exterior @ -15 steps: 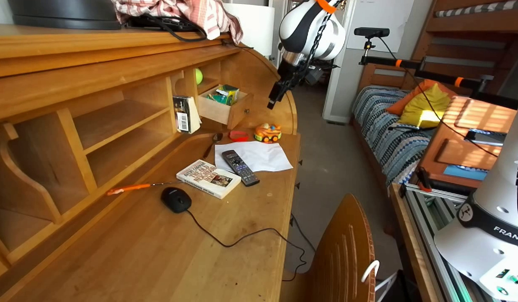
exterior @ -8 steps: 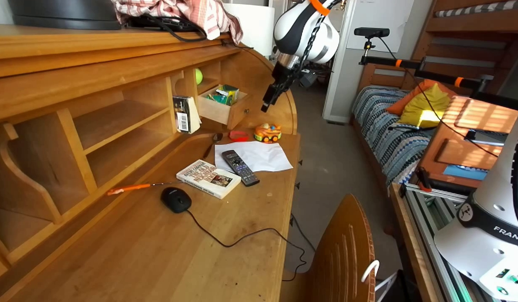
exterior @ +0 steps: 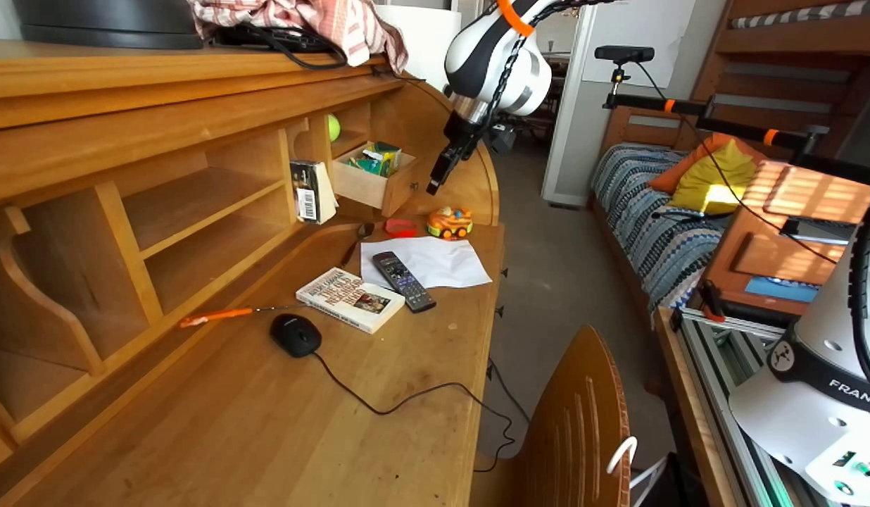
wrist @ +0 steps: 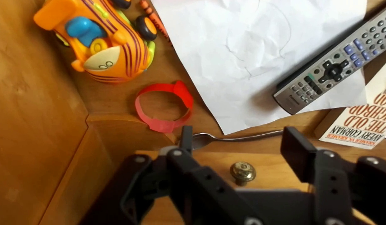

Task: Close the drawer

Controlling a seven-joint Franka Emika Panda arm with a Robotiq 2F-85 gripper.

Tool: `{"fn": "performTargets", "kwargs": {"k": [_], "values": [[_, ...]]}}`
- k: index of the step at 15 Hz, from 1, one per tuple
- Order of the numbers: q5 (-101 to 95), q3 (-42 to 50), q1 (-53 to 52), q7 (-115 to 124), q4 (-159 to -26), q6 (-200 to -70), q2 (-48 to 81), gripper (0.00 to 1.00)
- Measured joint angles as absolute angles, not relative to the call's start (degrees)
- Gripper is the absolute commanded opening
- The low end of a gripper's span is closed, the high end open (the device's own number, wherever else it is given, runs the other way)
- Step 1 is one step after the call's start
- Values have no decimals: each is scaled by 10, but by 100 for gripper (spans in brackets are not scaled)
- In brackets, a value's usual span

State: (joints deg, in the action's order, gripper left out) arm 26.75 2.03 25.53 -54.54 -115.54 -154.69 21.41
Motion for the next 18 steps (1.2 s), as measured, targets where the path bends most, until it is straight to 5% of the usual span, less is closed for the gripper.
{"fn": "performTargets", "kwargs": {"k": [2, 5, 6, 7, 11, 12, 13, 15, 18], "values": [[268, 8, 265, -566, -1146, -1552, 222, 30], [273, -11, 276, -589, -1140, -1574, 232, 26], [277, -19, 280, -596, -1140, -1585, 235, 42], [283, -27, 284, -602, -1140, -1595, 238, 42], [295, -49, 299, -618, -1140, -1619, 249, 80], [298, -52, 301, -621, -1140, -1622, 252, 77], [300, -56, 304, -622, -1140, -1625, 253, 54], [304, -64, 310, -625, -1140, -1627, 255, 50], [314, -79, 321, -632, -1138, -1628, 255, 25]]}}
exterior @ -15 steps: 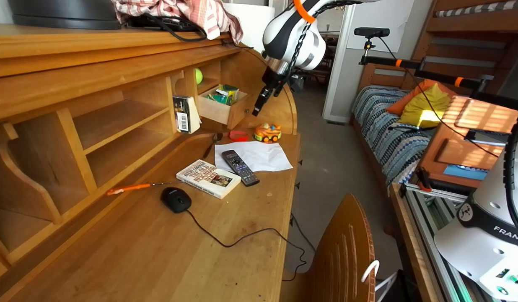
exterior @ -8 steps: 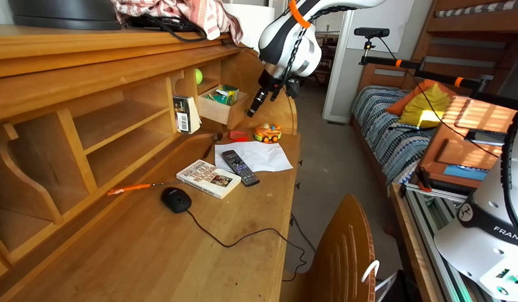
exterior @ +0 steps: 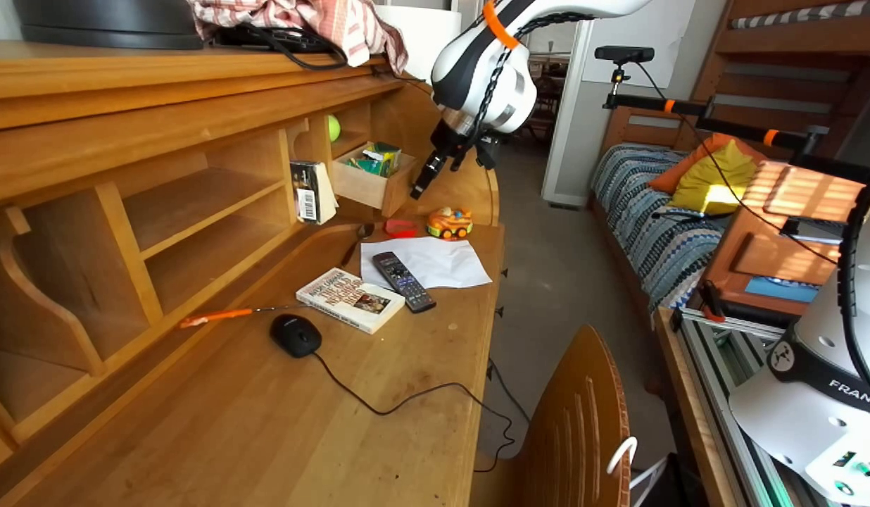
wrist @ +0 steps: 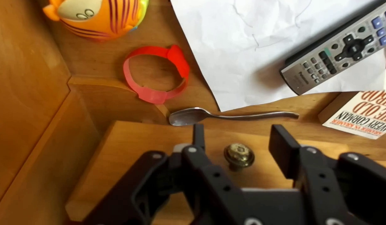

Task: Close the drawer

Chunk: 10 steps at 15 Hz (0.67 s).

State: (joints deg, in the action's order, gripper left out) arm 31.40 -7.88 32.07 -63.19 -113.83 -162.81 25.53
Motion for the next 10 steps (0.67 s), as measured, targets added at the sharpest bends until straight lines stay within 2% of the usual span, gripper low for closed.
{"fn": "performTargets", "kwargs": {"k": [3, 5, 10], "values": [[322, -93, 330, -638, -1135, -1628, 255, 3], [323, -97, 336, -642, -1135, -1629, 255, 6], [324, -98, 337, -640, -1136, -1634, 255, 6]]}}
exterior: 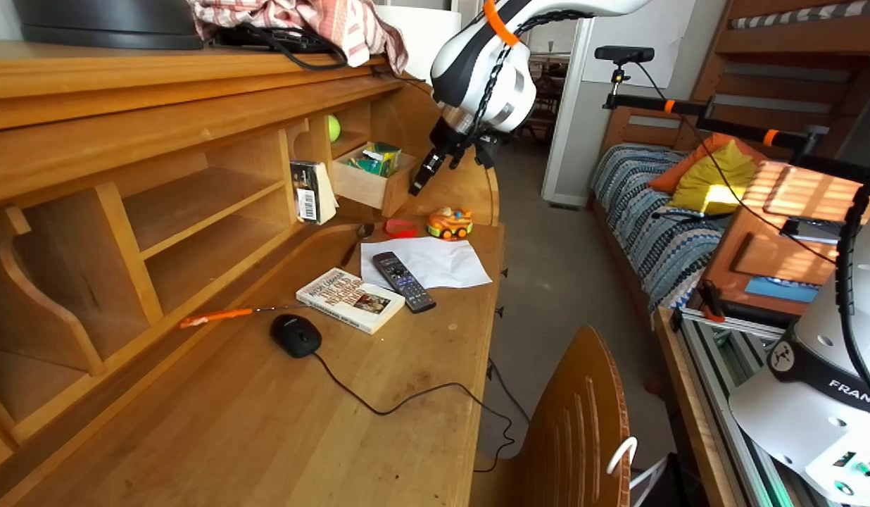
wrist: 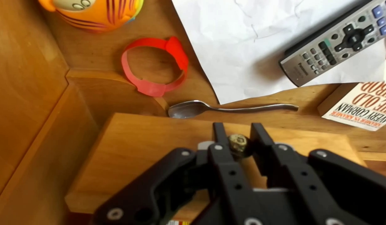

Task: Close the drawer

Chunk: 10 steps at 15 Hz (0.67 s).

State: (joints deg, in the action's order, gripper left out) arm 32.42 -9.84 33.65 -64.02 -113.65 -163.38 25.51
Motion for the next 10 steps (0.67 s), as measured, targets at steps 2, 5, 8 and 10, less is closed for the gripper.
{"fn": "performTargets", "kwargs": {"k": [2, 5, 8, 10], "values": [[330, -103, 339, -641, -1140, -1642, 253, 6], [353, -124, 350, -649, -1140, -1655, 246, 6], [370, -141, 358, -648, -1140, -1667, 238, 6], [368, -139, 356, -642, -1139, -1667, 240, 6]]}}
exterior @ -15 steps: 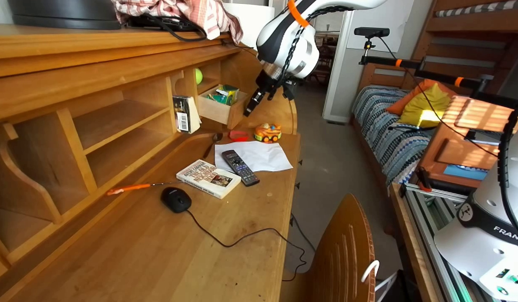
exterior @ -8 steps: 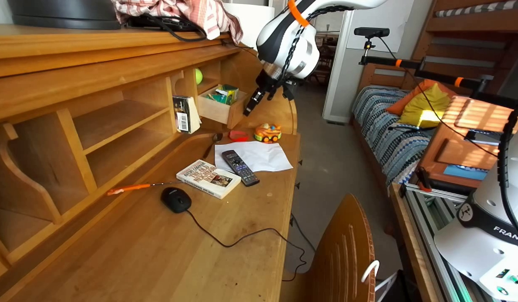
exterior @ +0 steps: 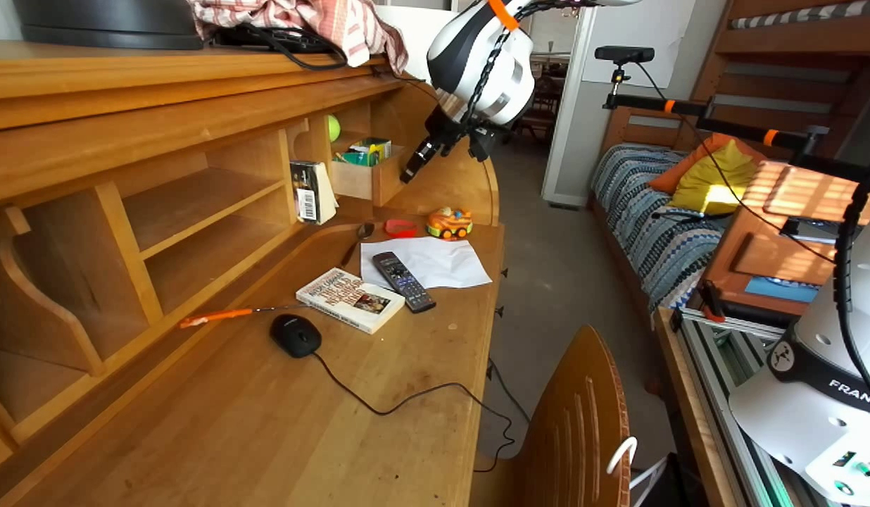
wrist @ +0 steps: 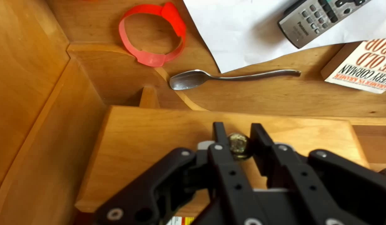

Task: Close the drawer

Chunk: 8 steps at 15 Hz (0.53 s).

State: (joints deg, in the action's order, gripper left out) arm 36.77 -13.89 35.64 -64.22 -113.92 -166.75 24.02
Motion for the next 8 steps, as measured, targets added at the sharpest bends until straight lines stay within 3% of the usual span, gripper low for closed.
{"fn": "performTargets", "kwargs": {"k": [8], "values": [[350, -108, 330, -588, -1083, -1626, 267, 6]]}}
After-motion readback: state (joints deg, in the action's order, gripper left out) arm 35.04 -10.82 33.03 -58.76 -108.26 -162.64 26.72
